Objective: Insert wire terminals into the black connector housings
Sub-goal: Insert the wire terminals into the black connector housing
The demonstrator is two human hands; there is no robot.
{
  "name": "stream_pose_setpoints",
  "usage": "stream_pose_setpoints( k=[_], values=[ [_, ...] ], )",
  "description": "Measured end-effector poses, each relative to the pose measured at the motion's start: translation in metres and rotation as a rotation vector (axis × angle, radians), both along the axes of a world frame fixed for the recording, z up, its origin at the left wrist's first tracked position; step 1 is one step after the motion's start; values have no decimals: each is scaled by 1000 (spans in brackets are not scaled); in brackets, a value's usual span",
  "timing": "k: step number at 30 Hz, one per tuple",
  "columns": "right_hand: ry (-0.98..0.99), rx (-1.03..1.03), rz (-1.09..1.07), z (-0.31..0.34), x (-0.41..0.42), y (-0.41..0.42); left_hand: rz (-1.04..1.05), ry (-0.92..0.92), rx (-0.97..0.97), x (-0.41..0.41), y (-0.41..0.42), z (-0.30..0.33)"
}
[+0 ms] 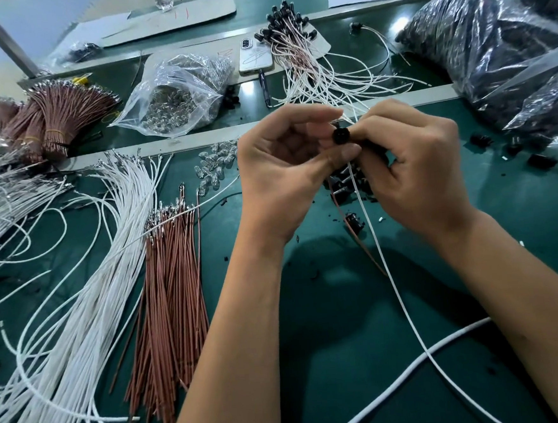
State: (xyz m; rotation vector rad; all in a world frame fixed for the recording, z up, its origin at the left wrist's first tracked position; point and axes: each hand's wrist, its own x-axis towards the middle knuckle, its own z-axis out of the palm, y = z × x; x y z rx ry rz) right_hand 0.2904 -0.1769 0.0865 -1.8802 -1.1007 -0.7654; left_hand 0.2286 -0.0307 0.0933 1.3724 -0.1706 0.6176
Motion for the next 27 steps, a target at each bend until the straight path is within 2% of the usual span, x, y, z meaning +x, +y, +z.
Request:
stream_pose_setpoints(
  k=[16, 20, 23, 27],
  values=[
    [26, -45, 65, -3, -2, 3, -13, 25, 119, -1, 8, 0],
    [151, -103, 107, -5, -1, 4, 26, 118, 24, 1, 6, -3],
    [246, -116, 141, -4, -3, 7, 28, 296, -82, 2, 5, -5],
    [490, -113, 213, -7, -5, 10, 34, 404, -103, 4, 6, -9]
  ],
)
